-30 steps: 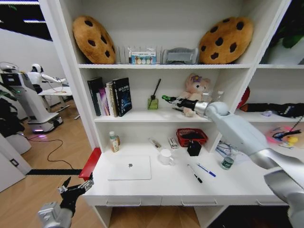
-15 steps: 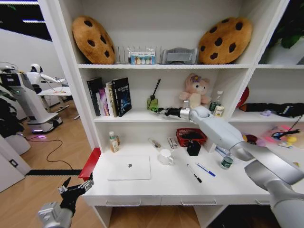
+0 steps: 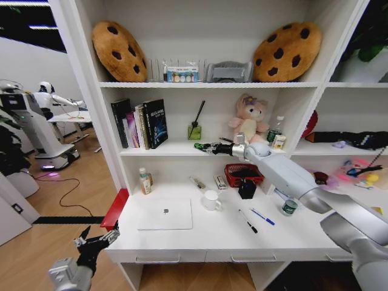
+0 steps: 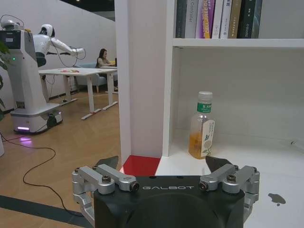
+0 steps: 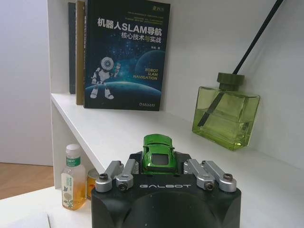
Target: Organize the objects on the table.
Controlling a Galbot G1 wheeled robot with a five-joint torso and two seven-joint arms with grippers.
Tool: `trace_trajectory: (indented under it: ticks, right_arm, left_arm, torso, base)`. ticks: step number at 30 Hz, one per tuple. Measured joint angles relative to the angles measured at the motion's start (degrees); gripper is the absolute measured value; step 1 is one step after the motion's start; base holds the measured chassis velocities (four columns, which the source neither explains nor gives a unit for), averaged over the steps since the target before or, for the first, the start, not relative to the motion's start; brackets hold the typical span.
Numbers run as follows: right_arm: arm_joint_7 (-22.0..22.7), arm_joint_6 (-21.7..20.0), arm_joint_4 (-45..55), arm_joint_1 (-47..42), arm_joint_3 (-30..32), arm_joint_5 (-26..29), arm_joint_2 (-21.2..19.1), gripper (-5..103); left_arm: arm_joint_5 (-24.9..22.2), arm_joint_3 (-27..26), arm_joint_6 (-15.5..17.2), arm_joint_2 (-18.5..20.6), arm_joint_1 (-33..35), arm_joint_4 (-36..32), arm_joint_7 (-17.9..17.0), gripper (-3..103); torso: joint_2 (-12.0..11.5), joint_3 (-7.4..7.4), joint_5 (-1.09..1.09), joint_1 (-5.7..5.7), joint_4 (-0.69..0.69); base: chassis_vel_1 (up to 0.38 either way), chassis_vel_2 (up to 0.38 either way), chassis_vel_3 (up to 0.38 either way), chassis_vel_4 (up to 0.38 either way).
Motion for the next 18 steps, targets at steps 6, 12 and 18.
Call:
trace_trajectory:
  ticks: [6,12,18]
  right_arm:
    - [1.54,-0.33,2.25,0.76,1.37,1.13,-1.11,60]
    - [2.99,-0.83,6.37,0.2,2.84,2.18,-3.47,77]
    - [19.86,-1.84,18.58,-7.38,11.89,2.4,-8.48,97]
  left_arm:
    - [0.0,0.0,0.0,0.0,0.0,0.0,0.0,100]
    - [0.0,0.0,0.0,0.0,0.01,0.0,0.0,100]
    - [0.0,0.0,0.0,0.0,0.0,0.0,0.03,100]
  torso:
    - [0.0,0.0,-0.01,0.0,0.01]
    - [0.0,0.0,-0.02,0.0,0.02]
    - [0.0,0.0,-0.02,0.01,0.06]
  base:
    - [0.0,0.0,0.0,0.0]
    - [0.0,0.0,0.0,0.0]
    - [0.0,0.0,0.0,0.0]
